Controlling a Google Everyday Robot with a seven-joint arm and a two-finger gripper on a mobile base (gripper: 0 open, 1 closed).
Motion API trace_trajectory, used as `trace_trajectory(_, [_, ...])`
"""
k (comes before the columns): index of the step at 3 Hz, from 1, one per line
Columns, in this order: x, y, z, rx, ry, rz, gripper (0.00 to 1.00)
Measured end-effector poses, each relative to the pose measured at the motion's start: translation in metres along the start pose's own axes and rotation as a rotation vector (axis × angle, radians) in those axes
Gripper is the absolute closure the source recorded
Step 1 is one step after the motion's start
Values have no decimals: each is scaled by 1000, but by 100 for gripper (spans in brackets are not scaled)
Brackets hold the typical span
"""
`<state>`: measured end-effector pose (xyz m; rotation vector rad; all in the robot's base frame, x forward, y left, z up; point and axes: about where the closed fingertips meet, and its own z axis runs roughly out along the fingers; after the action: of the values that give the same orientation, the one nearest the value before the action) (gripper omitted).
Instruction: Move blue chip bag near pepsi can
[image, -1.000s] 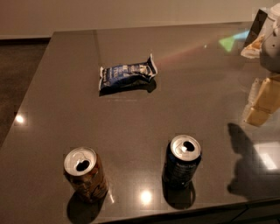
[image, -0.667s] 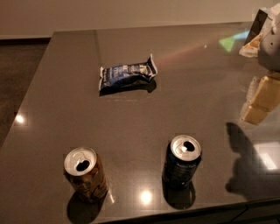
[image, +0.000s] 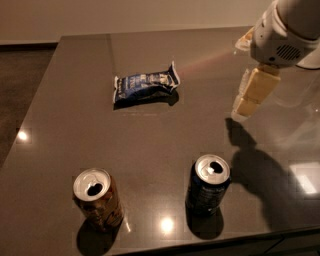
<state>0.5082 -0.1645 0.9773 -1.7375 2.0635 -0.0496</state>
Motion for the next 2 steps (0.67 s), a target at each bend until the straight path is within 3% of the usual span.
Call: trace_trajectory(2, [-64, -60, 69, -39, -85, -81, 0])
